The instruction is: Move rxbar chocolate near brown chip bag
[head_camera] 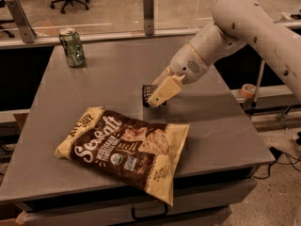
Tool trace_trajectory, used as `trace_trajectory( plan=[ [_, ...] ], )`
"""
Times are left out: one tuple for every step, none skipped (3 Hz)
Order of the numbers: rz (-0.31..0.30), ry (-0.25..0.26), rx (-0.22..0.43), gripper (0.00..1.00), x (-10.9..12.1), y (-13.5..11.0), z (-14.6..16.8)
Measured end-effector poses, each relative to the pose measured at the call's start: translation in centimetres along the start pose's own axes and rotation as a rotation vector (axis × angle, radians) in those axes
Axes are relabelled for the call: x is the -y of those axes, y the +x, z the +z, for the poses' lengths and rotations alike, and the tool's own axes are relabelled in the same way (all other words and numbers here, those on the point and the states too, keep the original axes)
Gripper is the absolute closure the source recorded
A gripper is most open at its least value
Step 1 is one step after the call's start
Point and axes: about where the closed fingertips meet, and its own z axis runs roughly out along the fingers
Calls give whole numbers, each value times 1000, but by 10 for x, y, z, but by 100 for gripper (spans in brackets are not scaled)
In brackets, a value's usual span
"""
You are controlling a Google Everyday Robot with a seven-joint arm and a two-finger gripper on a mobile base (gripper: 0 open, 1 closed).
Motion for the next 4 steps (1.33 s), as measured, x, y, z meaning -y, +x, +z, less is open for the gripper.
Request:
trace_trajectory(
  plan=[
    [6,-19,-1,36,-5,-1,4],
    [14,-26,-2,13,-8,0,6],
    [15,2,-2,0,-2,0,0],
    [1,92,-3,0,21,-1,-21]
  ],
)
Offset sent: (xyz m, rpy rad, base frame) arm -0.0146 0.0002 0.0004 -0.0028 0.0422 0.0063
